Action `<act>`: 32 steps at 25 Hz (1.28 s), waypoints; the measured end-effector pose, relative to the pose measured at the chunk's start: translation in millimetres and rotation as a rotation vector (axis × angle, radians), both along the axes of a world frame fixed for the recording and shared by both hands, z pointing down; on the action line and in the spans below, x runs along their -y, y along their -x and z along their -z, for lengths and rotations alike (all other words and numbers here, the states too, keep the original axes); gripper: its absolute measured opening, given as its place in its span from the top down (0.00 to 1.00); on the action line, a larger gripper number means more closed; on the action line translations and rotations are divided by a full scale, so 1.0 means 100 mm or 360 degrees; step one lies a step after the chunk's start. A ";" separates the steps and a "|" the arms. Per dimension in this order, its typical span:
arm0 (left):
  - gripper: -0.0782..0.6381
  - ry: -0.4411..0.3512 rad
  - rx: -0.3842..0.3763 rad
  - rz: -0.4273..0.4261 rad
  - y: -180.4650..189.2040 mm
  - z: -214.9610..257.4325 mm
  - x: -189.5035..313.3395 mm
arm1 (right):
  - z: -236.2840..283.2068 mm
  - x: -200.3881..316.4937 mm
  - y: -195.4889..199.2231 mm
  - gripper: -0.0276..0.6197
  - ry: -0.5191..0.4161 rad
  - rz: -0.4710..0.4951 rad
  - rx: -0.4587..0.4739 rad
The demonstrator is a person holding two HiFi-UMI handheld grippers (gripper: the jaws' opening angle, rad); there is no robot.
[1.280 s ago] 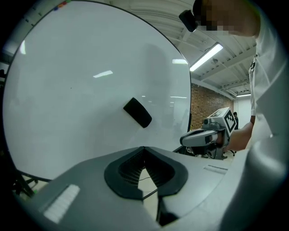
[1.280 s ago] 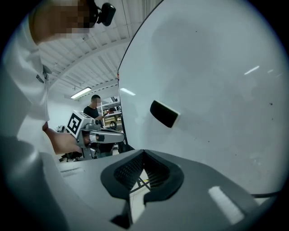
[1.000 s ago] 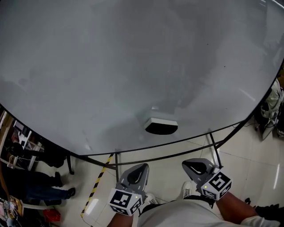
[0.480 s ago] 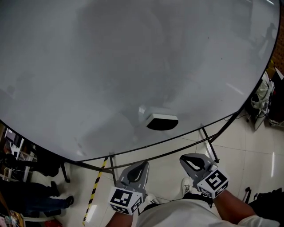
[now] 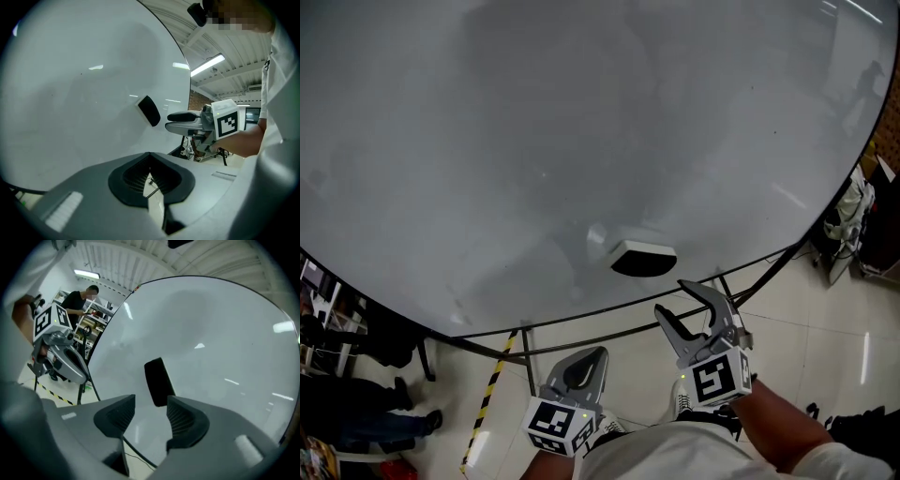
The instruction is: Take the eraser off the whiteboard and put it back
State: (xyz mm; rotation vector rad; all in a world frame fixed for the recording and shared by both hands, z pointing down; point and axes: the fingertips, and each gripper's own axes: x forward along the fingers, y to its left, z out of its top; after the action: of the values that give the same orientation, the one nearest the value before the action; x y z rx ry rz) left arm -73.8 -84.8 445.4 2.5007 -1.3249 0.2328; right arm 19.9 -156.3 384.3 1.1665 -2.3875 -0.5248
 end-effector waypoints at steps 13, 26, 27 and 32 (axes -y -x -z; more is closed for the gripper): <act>0.87 0.0001 0.0018 0.0059 0.13 0.00 -0.04 | 0.20 0.44 0.41 0.53 -0.0410 -0.0046 -0.0400; 0.87 0.0002 0.0010 0.0067 0.16 0.03 -0.07 | 0.20 0.61 0.47 0.56 -0.0485 -0.0140 -0.0428; 0.87 0.0005 0.0010 0.0069 0.17 0.02 -0.07 | 0.20 0.61 0.48 0.57 -0.0480 -0.0139 -0.0422; 0.87 0.0013 0.0002 0.0062 0.19 -0.01 -0.08 | 0.25 0.57 0.48 0.58 -0.0376 -0.0126 -0.0328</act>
State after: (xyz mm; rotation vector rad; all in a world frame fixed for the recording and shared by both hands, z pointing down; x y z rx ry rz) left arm -92.6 -76.9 446.0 2.4659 -1.3687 0.2310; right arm -27.7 -213.8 359.7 1.2336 -2.1382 -0.8750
